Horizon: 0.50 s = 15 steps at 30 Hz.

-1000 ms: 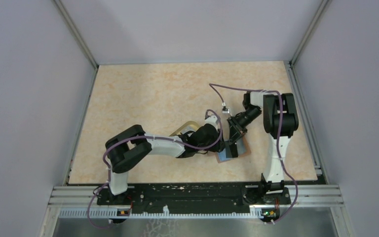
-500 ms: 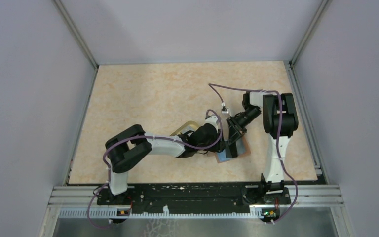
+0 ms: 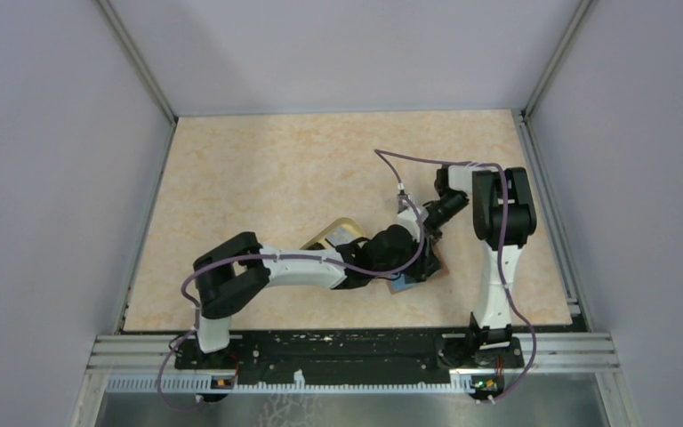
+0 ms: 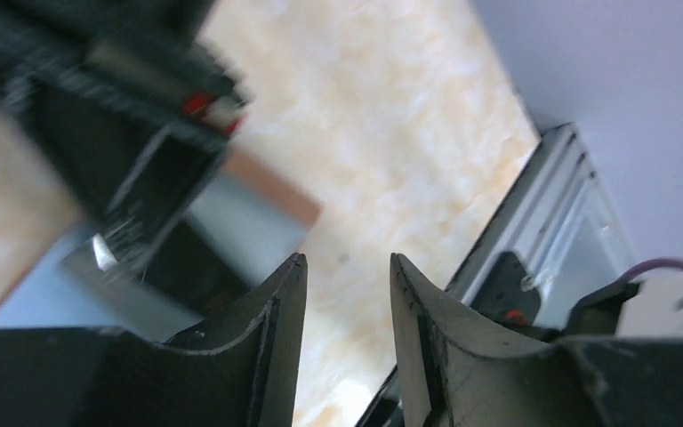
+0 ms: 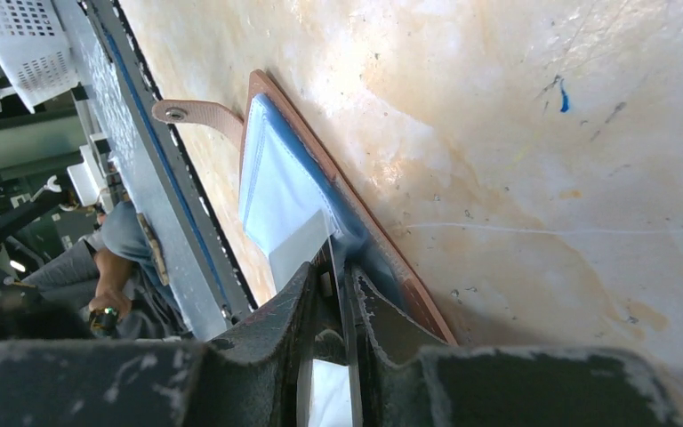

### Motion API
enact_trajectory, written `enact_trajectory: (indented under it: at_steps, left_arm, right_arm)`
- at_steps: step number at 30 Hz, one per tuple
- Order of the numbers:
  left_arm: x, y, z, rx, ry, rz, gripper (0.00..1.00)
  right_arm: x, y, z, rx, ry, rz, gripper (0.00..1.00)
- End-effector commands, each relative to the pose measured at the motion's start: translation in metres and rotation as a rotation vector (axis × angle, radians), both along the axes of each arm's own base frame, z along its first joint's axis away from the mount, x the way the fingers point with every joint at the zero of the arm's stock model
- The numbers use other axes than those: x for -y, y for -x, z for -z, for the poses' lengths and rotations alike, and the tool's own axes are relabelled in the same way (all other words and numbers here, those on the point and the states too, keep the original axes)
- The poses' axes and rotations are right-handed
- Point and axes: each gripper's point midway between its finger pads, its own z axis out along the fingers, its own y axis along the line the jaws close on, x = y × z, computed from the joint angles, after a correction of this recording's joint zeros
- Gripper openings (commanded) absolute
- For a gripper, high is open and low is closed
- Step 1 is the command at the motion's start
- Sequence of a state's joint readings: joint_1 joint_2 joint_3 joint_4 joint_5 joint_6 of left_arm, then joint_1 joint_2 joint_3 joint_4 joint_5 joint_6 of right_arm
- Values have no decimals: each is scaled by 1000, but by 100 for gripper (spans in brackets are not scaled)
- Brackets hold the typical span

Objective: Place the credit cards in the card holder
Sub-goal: Insert the credit card into the card holder.

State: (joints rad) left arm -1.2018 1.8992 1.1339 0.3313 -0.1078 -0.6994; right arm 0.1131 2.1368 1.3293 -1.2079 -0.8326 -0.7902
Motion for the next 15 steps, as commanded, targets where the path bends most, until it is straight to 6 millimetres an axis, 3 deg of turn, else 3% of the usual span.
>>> enact_trajectory:
  at_steps: [1,7,9,15]
  left_arm:
    - [33,-1,-1,32,-19,-62,45]
    - [36,-12,25,74,-146,-201,38]
    - [32,-18,29,90,-160,-232,33]
    - [26,-27,34,129,-189,-272,33]
  right_arm:
    - [-5,-14,3,101,-16,-17,17]
    - [-5,-14,3,100,-17,-15,18]
    - [-5,-14,4,100,-17,-15,18]
    - [-5,-15,4,99,-17,-14,18]
